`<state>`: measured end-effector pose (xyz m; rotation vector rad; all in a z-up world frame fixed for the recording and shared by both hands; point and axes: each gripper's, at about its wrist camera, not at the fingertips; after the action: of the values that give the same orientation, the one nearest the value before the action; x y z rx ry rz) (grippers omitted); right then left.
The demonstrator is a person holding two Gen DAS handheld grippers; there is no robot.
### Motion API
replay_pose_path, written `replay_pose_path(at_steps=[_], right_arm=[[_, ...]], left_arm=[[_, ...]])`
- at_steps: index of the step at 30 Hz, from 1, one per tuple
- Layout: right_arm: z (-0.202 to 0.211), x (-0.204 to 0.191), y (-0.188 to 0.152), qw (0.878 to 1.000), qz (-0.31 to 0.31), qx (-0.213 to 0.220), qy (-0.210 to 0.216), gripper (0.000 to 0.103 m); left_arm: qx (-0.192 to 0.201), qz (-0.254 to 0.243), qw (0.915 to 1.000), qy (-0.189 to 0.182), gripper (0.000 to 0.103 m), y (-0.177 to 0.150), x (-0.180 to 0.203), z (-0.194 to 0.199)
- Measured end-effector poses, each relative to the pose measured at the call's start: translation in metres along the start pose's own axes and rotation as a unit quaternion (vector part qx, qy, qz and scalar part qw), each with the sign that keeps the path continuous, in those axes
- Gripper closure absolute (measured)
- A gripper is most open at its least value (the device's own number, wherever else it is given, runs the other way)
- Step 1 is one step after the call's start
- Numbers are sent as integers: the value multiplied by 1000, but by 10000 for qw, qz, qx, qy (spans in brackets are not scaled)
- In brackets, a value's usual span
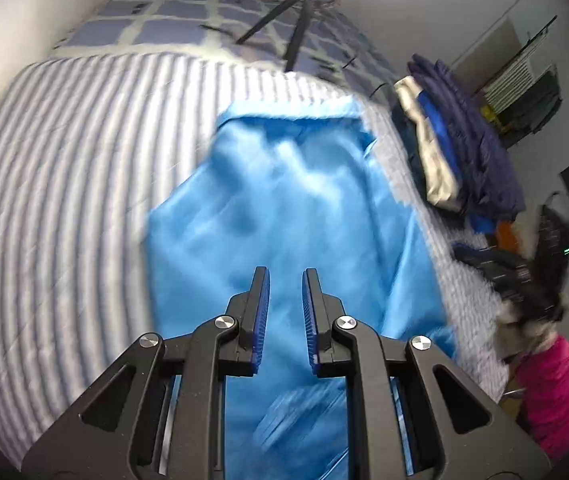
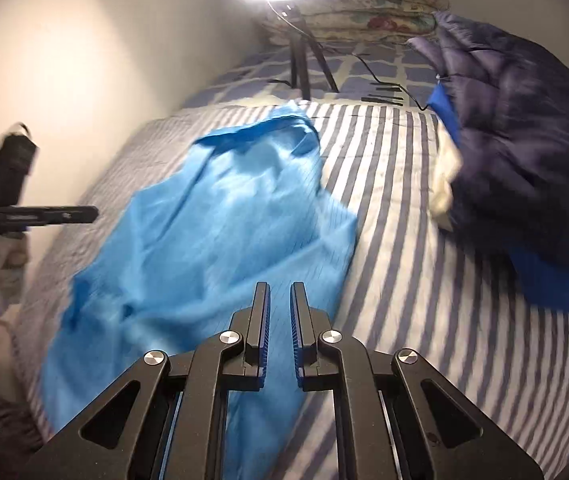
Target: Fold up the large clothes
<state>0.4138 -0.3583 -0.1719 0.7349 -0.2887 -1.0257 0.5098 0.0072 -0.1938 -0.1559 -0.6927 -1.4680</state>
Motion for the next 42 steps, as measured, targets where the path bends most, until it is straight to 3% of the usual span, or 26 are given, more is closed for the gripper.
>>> replay_pose_path(at_steps=[2,3,6,9,12,17,19,20,22,23,24,26,27,29,31,32,37,39,42], right_arm=[[-19,6,15,9999,72,-55,-141,94],[-31,11,22,9993,115,-130,-329,89],[-47,28,27,9968,-43,-194,-780,65],[-56,46,24,9957,-289,-192,-858,62],[-64,56,21,9965,-410,-280,-676,62],[-81,61,19,9971,-549,-366,-390,62],[-85,61,17,9973,-603,-355,-206,74],[-86,60,17,9975,-614,-326,-127,95],[-85,57,19,9975,-658,-253,47,98],[-82,52,20,9980,-607,-181,-21,99],[-75,47,22,9983,-542,-94,-202,100],[-60,33,23,9968,-374,112,-703,100],[-53,24,22,9926,-238,155,-1184,100],[-56,19,20,9880,-240,45,-1525,100],[-75,19,22,9865,-88,-248,-1616,100],[-77,19,23,9889,-60,-266,-1458,100],[-59,31,30,9951,-215,99,-956,90],[-55,35,32,9932,-213,93,-1138,90],[-47,33,37,9940,-124,255,-1057,90]], left_arm=[[-55,-17,9998,-180,80,14,15,-16],[-71,-54,9997,-228,74,18,22,-23],[-191,-269,9988,-366,72,27,51,-49],[-336,-408,9974,-480,72,32,76,-78],[-499,-326,9966,-568,72,37,90,-105],[-552,-256,9975,-359,72,37,92,-138],[-546,-241,9977,-333,72,36,90,-143],[-538,-215,9978,-337,72,37,89,-145],[-483,-158,9980,-378,78,37,89,-148],[-439,-191,9982,-367,93,35,92,-148],[-358,-290,9987,-236,98,33,95,-150],[-168,-546,9976,382,99,29,99,-159],[-233,-514,9972,501,99,28,97,-167],[-230,-436,9972,562,99,25,92,-175],[-216,-404,9980,430,99,26,91,-172],[-226,-325,9987,311,99,27,89,-168],[-151,66,9994,-321,99,36,81,-148],[-24,91,9992,-397,99,41,81,-141],[69,143,9991,-393,99,48,81,-135]])
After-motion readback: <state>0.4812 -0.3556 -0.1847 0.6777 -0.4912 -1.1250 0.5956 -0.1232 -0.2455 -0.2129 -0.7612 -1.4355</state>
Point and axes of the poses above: each gripper's, at about its wrist camera, not at the fingertips, and z roughly against the way its jaws point, x to its right, y to its top, and after that the axes turned 11 degrees about z, right-handed
